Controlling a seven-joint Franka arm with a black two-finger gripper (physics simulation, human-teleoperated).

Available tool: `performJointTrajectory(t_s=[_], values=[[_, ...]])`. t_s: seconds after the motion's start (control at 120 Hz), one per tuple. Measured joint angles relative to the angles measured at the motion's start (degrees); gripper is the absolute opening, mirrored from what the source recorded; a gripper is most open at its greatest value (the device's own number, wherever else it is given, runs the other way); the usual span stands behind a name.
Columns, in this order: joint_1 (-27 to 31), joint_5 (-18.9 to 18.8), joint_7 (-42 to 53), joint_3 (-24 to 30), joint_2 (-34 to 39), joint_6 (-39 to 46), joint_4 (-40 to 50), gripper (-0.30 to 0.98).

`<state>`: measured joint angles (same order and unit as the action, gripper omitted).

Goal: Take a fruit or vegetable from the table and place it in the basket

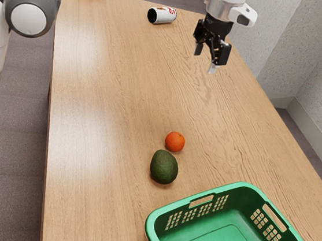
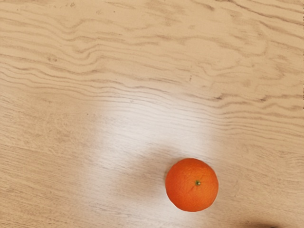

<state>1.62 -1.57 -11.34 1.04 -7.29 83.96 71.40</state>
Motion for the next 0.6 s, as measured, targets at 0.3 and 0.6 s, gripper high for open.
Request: performJointTrajectory(t_s=[0.3, 0.6], values=[[-0.02, -2.17, 0.72, -0.28, 0.12, 0.28, 0.46, 0.68], [0.14, -2.08, 9.97, -0.05, 0.49, 3.34, 8.97, 0.68]])
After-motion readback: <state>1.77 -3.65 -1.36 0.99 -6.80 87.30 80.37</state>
